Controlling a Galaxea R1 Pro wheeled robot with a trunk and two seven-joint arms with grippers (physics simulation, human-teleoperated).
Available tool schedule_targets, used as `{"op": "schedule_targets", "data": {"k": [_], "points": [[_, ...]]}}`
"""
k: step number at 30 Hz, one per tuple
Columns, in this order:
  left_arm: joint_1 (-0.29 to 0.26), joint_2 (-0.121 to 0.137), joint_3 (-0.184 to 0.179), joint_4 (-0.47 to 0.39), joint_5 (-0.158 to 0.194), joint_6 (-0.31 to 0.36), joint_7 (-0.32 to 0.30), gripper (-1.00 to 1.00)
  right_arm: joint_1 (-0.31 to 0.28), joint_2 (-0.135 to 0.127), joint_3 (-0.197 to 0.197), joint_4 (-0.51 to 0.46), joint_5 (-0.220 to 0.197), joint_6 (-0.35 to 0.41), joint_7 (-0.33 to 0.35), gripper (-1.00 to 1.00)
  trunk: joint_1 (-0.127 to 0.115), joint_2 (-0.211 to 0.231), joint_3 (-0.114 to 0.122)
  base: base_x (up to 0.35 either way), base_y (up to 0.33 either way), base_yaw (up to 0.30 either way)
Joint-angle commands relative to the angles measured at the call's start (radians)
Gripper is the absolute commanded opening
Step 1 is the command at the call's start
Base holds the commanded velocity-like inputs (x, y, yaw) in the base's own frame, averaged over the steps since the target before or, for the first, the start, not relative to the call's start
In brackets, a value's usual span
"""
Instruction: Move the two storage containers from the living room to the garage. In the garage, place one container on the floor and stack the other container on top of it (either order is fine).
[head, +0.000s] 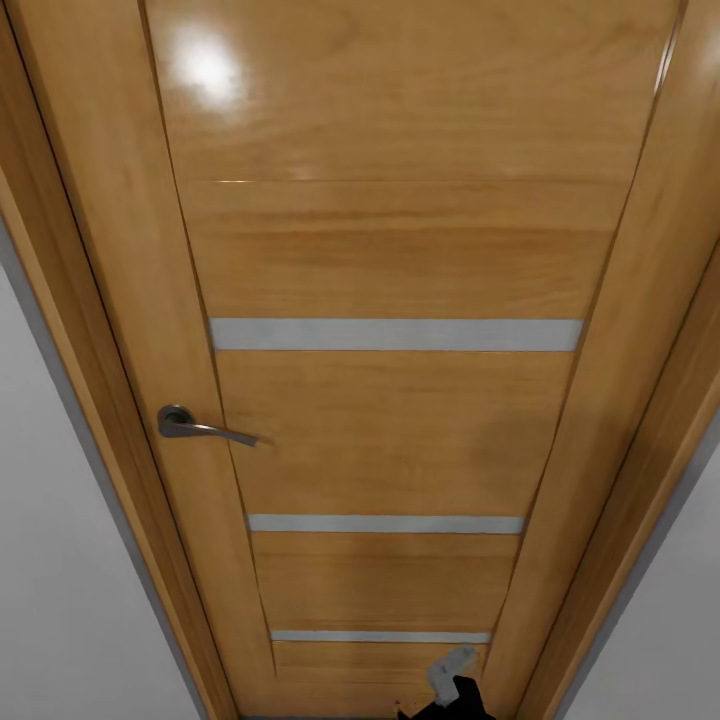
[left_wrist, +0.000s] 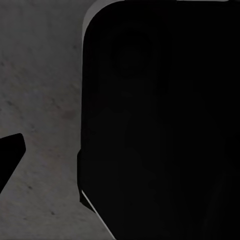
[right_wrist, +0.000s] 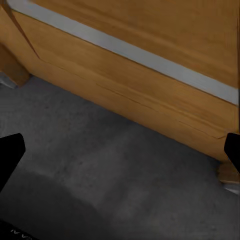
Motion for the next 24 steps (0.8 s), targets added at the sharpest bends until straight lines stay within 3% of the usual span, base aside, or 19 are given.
{"op": "schedule_targets", "data": {"k": [1, 6, 10, 16, 24], "points": [[0.001, 0.0, 0.0, -0.002, 0.008, -0.001, 0.001, 1.0, -0.001, 0.0, 0.001, -0.034, -0.005, 0.028, -0.002, 1.0, 0.0, 0.0, -0.001, 0.0, 0.0, 0.0], [0.001, 0.0, -0.001, -0.002, 0.008, -0.001, 0.001, 1.0, -0.001, 0.003, 0.003, -0.162, 0.0, 0.129, -0.002, 1.0, 0.0, 0.0, -0.001, 0.0, 0.0, 0.0], [0.001, 0.0, -0.001, -0.009, 0.008, -0.001, 0.001, 1.0, -0.004, 0.011, 0.004, -0.227, 0.03, 0.18, -0.002, 1.0, 0.0, 0.0, -0.001, 0.0, 0.0, 0.0], [0.001, 0.0, -0.001, -0.025, 0.008, -0.001, 0.001, 1.0, -0.02, 0.017, 0.004, -0.242, 0.051, 0.194, -0.001, 1.0, 0.0, 0.0, -0.001, 0.0, 0.0, 0.0], [0.001, 0.0, -0.001, -0.029, 0.008, -0.001, 0.001, 1.0, -0.085, 0.019, 0.006, -0.244, 0.055, 0.208, 0.001, 1.0, 0.0, 0.0, -0.001, 0.0, 0.0, 0.0]]}}
